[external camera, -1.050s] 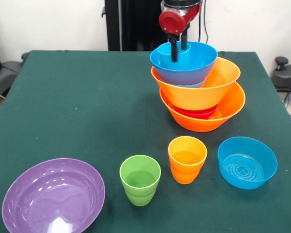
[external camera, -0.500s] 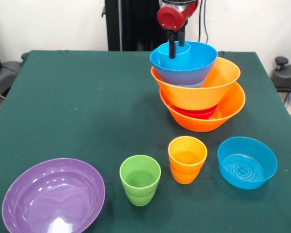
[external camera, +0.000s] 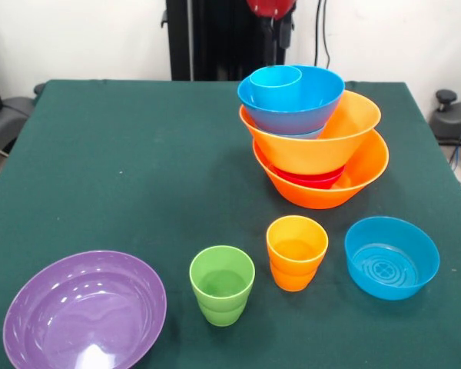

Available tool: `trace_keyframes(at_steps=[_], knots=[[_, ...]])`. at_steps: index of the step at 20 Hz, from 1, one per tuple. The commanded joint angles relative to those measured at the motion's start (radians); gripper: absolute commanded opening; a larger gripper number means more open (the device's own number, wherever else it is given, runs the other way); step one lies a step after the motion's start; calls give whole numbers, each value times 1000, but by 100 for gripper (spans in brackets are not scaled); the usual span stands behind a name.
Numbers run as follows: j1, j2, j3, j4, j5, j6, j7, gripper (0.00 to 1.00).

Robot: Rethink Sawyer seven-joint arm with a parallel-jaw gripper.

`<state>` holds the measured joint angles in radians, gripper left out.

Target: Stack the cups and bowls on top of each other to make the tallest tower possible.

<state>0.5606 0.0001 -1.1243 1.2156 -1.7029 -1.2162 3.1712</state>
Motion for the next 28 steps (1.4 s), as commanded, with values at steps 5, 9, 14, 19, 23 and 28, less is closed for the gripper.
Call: trace_keyframes(at_steps=[5,9,14,19,23,28], knots=[[9,-75,-21,-104,-15,-191,475,100],[40,-88,-55,-142,12,-237,583,100],[65,-51,-37,-190,81,-169,669,100],[63,-18,-15,-236,107,-124,711,100],[62,34,-31,-263,133,-4,693,100],[62,80,-9,-289,164,96,556,100]])
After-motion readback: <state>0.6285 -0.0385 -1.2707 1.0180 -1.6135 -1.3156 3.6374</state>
